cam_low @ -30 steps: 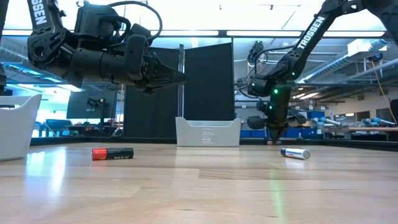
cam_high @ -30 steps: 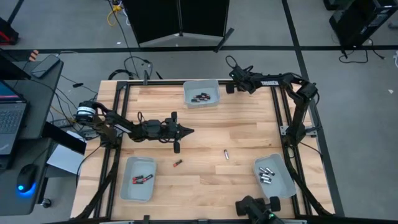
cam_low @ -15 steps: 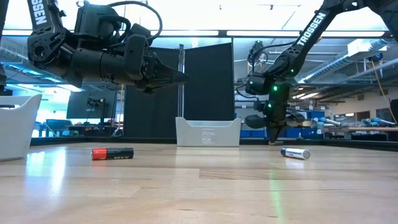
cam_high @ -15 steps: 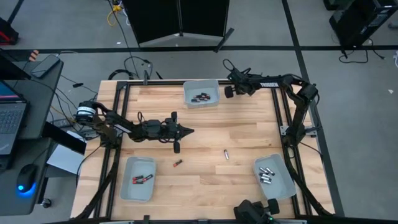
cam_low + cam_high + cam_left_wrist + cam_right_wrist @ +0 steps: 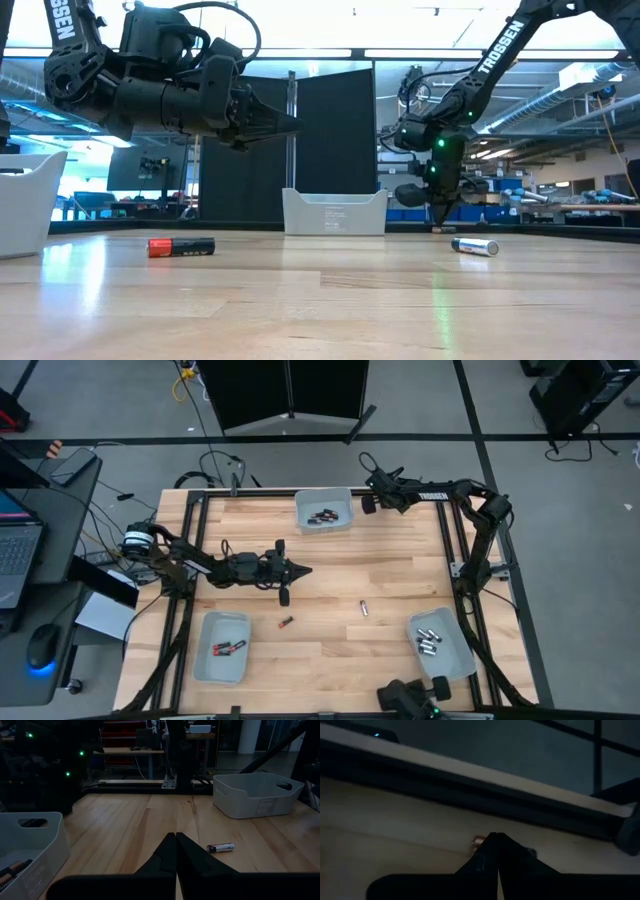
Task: Sort batteries
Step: Put the copper battery into the top gray bin, then put the red battery into the bottom left gray bin
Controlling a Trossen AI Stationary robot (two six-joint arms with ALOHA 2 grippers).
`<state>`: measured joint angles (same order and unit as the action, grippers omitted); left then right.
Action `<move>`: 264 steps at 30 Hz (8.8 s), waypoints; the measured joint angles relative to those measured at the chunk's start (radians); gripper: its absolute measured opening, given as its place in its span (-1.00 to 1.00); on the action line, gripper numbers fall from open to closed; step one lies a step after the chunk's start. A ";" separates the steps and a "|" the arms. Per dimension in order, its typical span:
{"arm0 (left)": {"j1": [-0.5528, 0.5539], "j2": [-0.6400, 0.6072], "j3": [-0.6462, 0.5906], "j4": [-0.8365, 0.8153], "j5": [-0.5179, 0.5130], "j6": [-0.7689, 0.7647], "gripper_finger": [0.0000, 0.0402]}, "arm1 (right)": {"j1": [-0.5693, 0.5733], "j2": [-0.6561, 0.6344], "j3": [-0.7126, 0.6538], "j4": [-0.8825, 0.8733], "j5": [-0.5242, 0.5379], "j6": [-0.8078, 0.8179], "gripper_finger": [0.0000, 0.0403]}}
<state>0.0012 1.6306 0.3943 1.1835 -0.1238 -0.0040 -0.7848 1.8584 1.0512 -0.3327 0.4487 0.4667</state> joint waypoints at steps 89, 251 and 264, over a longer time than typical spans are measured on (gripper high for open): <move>-0.001 0.000 0.000 -0.008 0.000 0.000 -0.97 | 0.011 -0.029 -0.010 -0.481 -0.109 -1.428 -0.33; -0.003 0.000 0.000 0.041 0.013 -0.056 -0.97 | 0.398 0.442 1.004 -0.503 -0.428 -0.592 -0.99; -0.003 0.000 0.000 0.044 0.021 -0.060 -0.97 | 0.425 0.002 0.315 -0.013 -0.413 -0.466 -0.99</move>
<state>-0.0017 1.6303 0.3943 1.2274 -0.1029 -0.0645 -0.3598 1.8604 1.3658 -0.3462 0.0357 0.0011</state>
